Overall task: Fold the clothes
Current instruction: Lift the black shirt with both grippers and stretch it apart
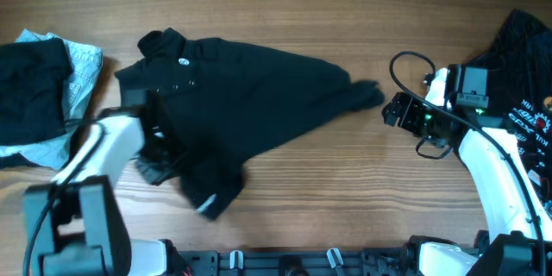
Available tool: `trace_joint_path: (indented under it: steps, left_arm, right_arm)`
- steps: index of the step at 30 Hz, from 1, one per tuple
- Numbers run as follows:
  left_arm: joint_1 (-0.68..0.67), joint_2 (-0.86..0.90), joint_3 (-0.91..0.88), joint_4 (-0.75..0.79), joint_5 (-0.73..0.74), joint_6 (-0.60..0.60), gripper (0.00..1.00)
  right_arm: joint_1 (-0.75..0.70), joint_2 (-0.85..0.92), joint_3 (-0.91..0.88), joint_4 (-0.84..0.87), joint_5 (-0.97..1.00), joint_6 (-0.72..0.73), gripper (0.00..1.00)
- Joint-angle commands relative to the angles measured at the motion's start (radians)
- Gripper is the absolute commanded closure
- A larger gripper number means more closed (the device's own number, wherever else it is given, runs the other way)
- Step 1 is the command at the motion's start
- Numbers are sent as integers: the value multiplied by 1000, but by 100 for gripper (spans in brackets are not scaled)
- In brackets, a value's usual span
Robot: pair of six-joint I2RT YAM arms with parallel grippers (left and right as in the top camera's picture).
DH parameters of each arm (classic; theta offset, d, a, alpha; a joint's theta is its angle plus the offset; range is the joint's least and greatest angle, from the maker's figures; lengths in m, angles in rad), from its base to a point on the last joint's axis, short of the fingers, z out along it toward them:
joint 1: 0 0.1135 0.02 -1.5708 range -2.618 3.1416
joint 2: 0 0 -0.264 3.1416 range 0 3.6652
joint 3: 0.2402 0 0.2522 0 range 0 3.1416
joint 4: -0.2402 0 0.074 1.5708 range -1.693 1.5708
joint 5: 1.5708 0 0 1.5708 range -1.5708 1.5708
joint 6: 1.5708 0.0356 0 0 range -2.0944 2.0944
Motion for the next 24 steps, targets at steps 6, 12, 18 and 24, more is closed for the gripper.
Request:
trace_joint_path:
  steps: [6, 12, 18, 24]
  left_arm:
    - [397, -166, 72, -42, 123, 56, 96]
    - [393, -165, 72, -42, 123, 56, 96]
    - [393, -165, 72, -37, 123, 55, 96]
    - [393, -165, 72, -38, 123, 56, 96]
  right_arm:
    - [190, 167, 3, 2, -135, 100, 13]
    - [261, 309, 3, -115, -63, 254, 15]
    - [265, 309, -25, -74, -97, 236, 18]
    - [359, 330, -51, 48, -101, 314, 33]
